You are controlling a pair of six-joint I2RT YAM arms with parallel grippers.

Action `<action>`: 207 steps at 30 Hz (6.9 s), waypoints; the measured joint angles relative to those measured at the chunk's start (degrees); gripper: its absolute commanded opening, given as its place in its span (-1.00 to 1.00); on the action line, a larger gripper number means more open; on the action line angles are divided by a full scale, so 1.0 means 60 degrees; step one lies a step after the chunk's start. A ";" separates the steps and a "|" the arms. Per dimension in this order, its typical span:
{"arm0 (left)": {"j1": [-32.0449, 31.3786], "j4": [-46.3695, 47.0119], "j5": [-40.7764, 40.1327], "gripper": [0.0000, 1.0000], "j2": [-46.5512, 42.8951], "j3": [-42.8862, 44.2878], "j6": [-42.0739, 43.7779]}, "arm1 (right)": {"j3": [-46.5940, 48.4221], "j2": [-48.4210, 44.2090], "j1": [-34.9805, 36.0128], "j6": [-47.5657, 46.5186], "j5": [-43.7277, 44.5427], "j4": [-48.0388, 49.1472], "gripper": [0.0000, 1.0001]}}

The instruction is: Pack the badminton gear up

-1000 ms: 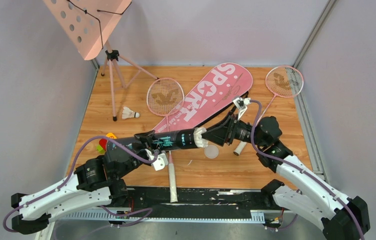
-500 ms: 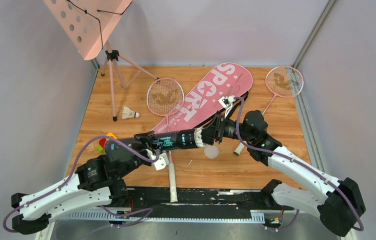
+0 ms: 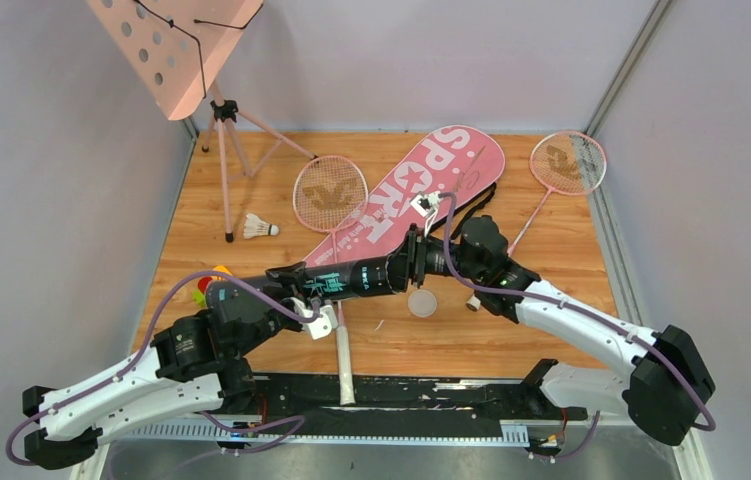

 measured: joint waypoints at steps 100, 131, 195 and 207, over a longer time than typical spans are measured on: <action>-0.0022 0.1912 0.0863 -0.08 0.0940 0.1694 -0.5595 | -0.3071 -0.4554 0.0164 -0.1865 0.2222 0.2528 0.97; 0.0000 0.9031 0.3231 0.07 0.0568 -0.0943 -0.8827 | -0.0368 0.0783 0.4003 -0.4309 0.3810 0.3512 -0.02; 0.8783 0.2262 0.0973 0.41 0.6783 0.2575 -0.7603 | -0.1031 -0.5985 0.3909 -0.4925 0.8317 -0.3118 -0.56; 1.0178 0.4197 0.2102 0.26 0.8404 0.1741 -0.7850 | -0.1031 -0.6193 0.3909 -0.4921 0.8116 -0.3136 -0.56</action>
